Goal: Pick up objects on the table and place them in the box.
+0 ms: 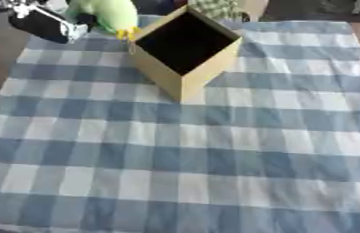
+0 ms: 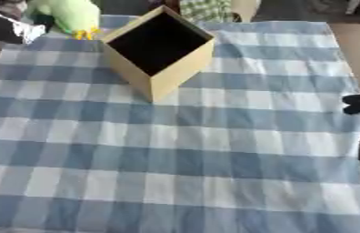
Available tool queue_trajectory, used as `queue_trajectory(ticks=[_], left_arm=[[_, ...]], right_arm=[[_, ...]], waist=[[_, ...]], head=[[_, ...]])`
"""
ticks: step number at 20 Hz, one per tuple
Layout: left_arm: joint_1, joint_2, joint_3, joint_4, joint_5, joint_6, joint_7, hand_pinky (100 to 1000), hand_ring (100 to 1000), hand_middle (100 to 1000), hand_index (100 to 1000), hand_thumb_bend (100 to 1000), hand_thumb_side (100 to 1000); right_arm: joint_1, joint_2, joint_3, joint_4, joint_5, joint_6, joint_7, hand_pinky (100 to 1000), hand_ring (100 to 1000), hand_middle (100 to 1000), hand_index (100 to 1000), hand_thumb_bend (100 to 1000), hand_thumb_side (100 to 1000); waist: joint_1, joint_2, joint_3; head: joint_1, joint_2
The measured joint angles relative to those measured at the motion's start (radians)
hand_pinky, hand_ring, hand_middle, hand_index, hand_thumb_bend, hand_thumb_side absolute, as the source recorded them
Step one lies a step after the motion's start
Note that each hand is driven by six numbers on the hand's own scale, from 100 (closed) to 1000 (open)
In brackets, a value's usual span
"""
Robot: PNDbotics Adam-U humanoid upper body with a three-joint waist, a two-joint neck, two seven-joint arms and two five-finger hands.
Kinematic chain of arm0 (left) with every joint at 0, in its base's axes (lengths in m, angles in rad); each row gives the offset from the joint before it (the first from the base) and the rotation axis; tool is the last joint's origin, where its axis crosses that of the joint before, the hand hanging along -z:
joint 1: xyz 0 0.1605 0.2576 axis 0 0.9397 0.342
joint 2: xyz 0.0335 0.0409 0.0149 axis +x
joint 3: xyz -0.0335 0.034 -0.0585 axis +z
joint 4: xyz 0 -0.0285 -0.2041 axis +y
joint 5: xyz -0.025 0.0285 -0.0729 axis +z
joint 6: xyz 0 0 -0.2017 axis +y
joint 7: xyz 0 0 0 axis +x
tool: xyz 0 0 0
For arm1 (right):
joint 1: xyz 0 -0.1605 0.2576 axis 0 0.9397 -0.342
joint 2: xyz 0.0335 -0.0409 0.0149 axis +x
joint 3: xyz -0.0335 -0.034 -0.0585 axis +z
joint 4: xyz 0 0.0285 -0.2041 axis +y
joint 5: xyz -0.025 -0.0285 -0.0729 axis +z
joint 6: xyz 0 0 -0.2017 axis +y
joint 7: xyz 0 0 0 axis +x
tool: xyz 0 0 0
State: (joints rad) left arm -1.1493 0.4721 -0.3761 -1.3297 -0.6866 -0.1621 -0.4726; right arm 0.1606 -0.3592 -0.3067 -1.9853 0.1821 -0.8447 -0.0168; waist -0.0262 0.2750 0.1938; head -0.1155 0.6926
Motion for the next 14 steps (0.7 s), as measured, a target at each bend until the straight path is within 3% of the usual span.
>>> queue_trajectory(ticks=[10, 11, 14], left_arm=[[-0.078, -0.154, 0.049, 0.191, -0.135, -0.018, 0.078, 237, 501, 583, 690, 100, 222], [-0.087, -0.167, 0.054, 0.204, -0.15, -0.019, 0.086, 239, 502, 584, 690, 100, 260], [-0.104, -0.201, 0.065, 0.24, -0.199, -0.021, 0.107, 248, 509, 589, 692, 100, 205]], right_arm=[[-0.043, -0.001, 0.006, 0.0, -0.033, -0.009, 0.032, 750, 720, 584, 776, 100, 739], [-0.048, -0.001, 0.007, 0.0, -0.037, -0.009, 0.035, 750, 720, 584, 776, 100, 731], [-0.063, -0.001, 0.012, 0.0, -0.049, -0.007, 0.047, 749, 719, 583, 776, 100, 740]], waist=[[-0.006, 0.043, -0.053], [-0.006, 0.046, -0.059], [-0.003, 0.055, -0.071]], head=[[0.025, -0.055], [0.029, -0.06], [0.043, -0.072]])
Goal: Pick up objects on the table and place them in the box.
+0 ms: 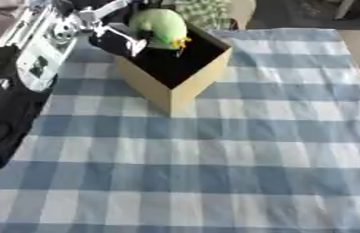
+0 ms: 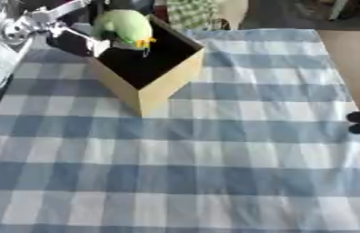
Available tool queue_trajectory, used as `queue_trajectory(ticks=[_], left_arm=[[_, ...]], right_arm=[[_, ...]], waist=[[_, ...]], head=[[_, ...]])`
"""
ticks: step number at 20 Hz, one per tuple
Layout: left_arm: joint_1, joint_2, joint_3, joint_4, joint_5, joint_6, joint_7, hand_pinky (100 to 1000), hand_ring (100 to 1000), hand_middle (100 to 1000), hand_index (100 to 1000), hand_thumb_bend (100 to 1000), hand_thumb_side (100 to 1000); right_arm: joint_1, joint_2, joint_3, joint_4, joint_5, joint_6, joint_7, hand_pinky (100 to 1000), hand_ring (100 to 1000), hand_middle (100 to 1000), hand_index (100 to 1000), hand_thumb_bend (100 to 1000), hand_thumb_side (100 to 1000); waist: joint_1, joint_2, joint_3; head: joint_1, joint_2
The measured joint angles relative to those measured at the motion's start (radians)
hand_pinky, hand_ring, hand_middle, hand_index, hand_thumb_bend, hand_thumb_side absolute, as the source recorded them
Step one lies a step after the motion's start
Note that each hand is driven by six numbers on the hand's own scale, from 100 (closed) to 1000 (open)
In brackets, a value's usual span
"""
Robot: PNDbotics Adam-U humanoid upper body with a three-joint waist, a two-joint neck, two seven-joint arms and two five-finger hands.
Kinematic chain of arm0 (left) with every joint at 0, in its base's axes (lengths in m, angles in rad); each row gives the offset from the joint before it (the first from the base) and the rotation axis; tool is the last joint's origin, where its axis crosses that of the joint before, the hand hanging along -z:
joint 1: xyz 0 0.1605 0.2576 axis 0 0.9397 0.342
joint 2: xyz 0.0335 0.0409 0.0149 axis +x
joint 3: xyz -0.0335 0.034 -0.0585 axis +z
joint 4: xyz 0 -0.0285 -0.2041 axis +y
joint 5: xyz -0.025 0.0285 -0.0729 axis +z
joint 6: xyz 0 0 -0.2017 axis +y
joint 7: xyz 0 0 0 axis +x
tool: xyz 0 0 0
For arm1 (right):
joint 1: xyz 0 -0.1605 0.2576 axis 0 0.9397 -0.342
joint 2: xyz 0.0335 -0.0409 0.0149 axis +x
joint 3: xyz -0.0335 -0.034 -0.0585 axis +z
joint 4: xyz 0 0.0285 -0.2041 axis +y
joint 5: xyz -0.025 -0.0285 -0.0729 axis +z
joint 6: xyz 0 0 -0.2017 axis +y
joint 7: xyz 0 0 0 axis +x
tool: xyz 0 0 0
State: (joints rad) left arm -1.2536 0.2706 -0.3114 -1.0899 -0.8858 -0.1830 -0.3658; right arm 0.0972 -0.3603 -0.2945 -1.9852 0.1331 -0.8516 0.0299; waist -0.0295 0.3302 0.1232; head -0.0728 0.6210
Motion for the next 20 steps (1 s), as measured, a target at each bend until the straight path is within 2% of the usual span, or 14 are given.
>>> queue_trajectory(ticks=[9, 17, 20], left_arm=[[-0.015, -0.053, 0.044, 0.11, -0.153, 0.018, 0.052, 261, 518, 595, 692, 100, 184], [-0.015, -0.071, 0.047, 0.142, -0.22, 0.026, 0.066, 279, 533, 609, 698, 100, 169], [-0.013, -0.079, 0.05, 0.152, -0.221, 0.024, 0.069, 303, 558, 633, 731, 100, 139]], right_arm=[[-0.019, 0.0, 0.001, 0.0, -0.032, 0.008, 0.035, 747, 718, 581, 776, 100, 744], [-0.027, 0.003, 0.003, 0.0, -0.054, 0.018, 0.058, 745, 716, 579, 776, 100, 748], [-0.028, 0.005, 0.004, 0.0, -0.057, 0.023, 0.066, 745, 716, 578, 776, 100, 750]], waist=[[0.005, 0.018, -0.018], [0.004, 0.022, -0.022], [0.004, 0.023, -0.023]], head=[[0.02, -0.018], [0.027, -0.021], [0.028, -0.023]])
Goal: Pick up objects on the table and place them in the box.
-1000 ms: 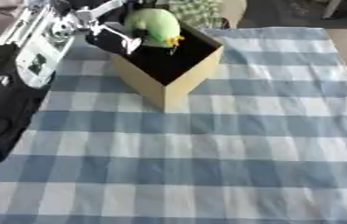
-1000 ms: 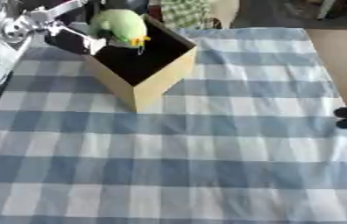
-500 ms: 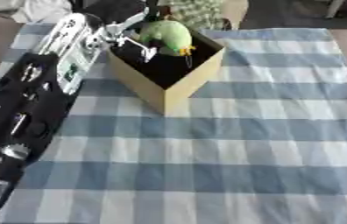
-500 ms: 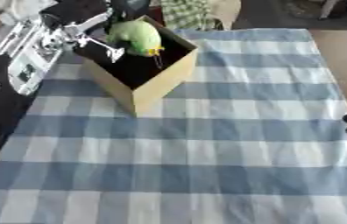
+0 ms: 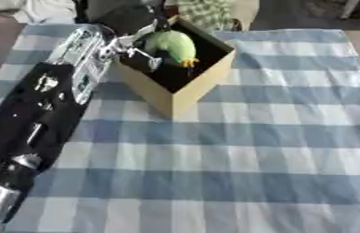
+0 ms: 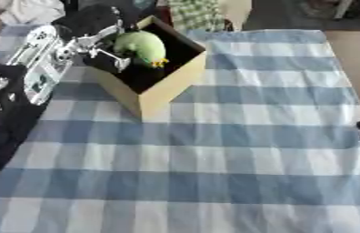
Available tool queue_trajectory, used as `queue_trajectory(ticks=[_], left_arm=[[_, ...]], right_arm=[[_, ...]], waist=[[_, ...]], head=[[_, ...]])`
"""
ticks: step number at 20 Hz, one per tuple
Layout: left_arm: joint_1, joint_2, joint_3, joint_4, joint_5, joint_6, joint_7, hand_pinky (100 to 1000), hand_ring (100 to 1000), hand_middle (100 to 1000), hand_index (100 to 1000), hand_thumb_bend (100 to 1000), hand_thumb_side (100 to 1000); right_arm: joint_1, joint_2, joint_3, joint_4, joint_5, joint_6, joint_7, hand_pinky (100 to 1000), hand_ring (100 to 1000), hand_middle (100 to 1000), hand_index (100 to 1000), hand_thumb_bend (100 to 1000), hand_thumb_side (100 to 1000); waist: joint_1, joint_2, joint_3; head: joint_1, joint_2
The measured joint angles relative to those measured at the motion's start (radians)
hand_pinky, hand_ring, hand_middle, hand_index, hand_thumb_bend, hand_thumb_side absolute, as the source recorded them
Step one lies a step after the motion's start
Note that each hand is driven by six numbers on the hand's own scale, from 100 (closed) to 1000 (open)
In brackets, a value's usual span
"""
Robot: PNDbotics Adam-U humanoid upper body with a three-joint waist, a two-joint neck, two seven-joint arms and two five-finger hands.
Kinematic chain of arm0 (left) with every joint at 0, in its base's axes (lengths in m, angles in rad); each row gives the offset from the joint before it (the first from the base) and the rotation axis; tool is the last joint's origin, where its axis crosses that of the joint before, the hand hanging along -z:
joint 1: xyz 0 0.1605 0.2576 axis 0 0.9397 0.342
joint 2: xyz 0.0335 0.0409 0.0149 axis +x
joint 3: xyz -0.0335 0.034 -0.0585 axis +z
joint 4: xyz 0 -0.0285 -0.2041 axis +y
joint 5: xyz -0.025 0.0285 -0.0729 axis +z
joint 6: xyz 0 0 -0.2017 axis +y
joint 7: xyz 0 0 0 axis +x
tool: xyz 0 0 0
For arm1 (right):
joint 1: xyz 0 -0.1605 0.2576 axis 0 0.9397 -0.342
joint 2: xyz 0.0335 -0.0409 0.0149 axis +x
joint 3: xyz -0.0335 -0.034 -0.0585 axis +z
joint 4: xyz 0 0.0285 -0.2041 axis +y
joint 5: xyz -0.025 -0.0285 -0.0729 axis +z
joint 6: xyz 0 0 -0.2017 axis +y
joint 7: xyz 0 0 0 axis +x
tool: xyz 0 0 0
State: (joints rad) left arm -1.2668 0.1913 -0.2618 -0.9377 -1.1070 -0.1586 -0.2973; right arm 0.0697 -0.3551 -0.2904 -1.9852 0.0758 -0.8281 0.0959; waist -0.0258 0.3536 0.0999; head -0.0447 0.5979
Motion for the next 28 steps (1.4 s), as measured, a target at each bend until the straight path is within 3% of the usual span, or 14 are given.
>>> queue_trajectory(ticks=[6, 10, 14, 17, 22, 28], left_arm=[[0.001, -0.008, -0.001, 0.001, 0.005, 0.0, -0.002, 380, 650, 731, 826, 100, 109], [0.001, -0.008, -0.004, -0.007, -0.012, 0.001, -0.011, 417, 706, 782, 865, 326, 275], [0.001, -0.008, -0.007, -0.02, -0.039, 0.007, -0.025, 414, 713, 792, 877, 432, 365], [0.001, -0.008, -0.006, -0.022, -0.051, 0.01, -0.028, 405, 706, 787, 874, 398, 375], [0.001, -0.008, -0.001, -0.033, -0.041, 0.013, -0.024, 367, 667, 754, 848, 234, 314], [0.001, -0.005, 0.0, -0.1, 0.017, 0.025, -0.007, 336, 635, 732, 832, 129, 235]], right_arm=[[0.0, 0.007, 0.0, 0.0, -0.007, 0.01, 0.011, 744, 715, 577, 776, 100, 752], [0.001, 0.008, 0.0, 0.0, -0.009, 0.013, 0.018, 743, 714, 576, 776, 100, 752], [0.001, 0.008, 0.0, 0.0, -0.016, 0.015, 0.022, 744, 714, 576, 776, 100, 751], [0.001, 0.008, 0.0, 0.0, -0.018, 0.016, 0.025, 744, 714, 576, 776, 100, 751], [0.001, 0.008, 0.0, 0.0, -0.024, 0.02, 0.028, 744, 715, 577, 776, 100, 751], [0.01, 0.008, -0.002, 0.0, -0.029, 0.019, 0.029, 746, 717, 579, 777, 100, 747]], waist=[[0.0, 0.001, -0.001], [0.0, 0.001, -0.001], [0.002, 0.0, -0.001], [0.004, -0.003, -0.002], [0.006, -0.008, -0.002], [0.006, -0.02, 0.004]], head=[[0.003, -0.002], [0.003, -0.002], [0.002, -0.002], [0.0, -0.002], [-0.004, -0.001], [-0.006, 0.008]])
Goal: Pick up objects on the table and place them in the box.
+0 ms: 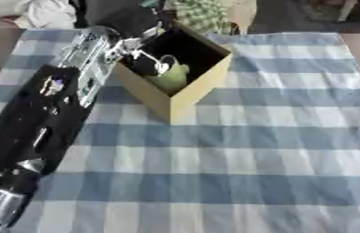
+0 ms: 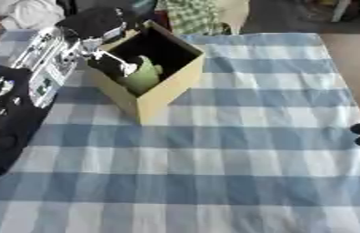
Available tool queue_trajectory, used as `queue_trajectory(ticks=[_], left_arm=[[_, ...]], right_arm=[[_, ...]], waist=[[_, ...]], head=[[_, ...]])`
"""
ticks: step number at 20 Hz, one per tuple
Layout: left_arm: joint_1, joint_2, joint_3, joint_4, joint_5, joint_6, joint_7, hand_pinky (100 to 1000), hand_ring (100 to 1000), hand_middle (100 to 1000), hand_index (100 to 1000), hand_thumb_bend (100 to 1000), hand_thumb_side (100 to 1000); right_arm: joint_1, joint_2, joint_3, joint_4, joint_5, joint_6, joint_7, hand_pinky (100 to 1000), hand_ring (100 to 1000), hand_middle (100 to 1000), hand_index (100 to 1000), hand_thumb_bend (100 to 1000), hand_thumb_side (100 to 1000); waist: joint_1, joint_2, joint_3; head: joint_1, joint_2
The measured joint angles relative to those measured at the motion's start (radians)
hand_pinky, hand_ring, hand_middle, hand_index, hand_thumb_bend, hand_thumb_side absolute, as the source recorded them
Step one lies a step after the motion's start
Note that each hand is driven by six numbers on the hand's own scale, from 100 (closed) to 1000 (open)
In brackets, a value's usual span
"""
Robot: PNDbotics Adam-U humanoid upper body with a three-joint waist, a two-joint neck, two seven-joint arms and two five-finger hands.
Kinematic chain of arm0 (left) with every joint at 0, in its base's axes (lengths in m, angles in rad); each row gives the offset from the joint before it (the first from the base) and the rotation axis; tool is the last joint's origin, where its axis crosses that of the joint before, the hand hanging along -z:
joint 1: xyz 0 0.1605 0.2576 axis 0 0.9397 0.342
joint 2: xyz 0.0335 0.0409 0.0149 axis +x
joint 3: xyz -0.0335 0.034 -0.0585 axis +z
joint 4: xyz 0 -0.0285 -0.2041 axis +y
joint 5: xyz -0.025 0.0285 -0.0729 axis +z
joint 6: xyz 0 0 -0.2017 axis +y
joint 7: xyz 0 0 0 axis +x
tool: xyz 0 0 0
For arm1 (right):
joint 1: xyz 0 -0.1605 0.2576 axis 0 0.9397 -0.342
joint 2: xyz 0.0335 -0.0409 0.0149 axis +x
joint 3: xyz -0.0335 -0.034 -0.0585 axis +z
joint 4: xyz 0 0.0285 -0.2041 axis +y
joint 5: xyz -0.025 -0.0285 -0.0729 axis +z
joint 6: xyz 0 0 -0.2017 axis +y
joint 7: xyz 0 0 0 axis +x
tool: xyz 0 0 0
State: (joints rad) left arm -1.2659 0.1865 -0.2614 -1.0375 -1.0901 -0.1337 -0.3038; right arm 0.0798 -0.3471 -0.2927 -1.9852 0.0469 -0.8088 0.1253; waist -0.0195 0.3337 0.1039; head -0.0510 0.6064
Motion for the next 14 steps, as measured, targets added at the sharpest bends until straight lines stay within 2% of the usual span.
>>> queue_trajectory(ticks=[5, 9, 11, 14], left_arm=[[0.003, 0.05, -0.004, -0.132, 0.059, 0.001, -0.005, 336, 634, 730, 830, 124, 174], [0.04, 0.122, -0.013, -0.319, 0.138, 0.008, -0.017, 358, 650, 731, 826, 131, 170], [0.07, 0.165, -0.011, -0.431, 0.195, 0.025, -0.013, 374, 660, 742, 826, 149, 208], [0.134, 0.244, 0.007, -0.602, 0.291, 0.07, 0.029, 388, 662, 746, 833, 169, 326]], right_arm=[[0.01, -0.001, -0.006, 0.0, -0.002, -0.007, -0.004, 748, 719, 580, 777, 100, 744], [0.018, -0.002, -0.015, 0.0, -0.002, -0.012, -0.012, 750, 720, 582, 778, 100, 741], [0.021, -0.003, -0.016, 0.0, -0.002, -0.015, -0.017, 751, 721, 583, 778, 100, 739], [0.026, -0.006, -0.023, 0.0, -0.002, -0.02, -0.026, 752, 722, 584, 779, 100, 736]], waist=[[0.0, -0.016, 0.012], [0.002, -0.027, 0.024], [0.003, -0.03, 0.031], [0.003, -0.035, 0.039]], head=[[-0.006, 0.016], [-0.015, 0.025], [-0.02, 0.027], [-0.03, 0.034]])
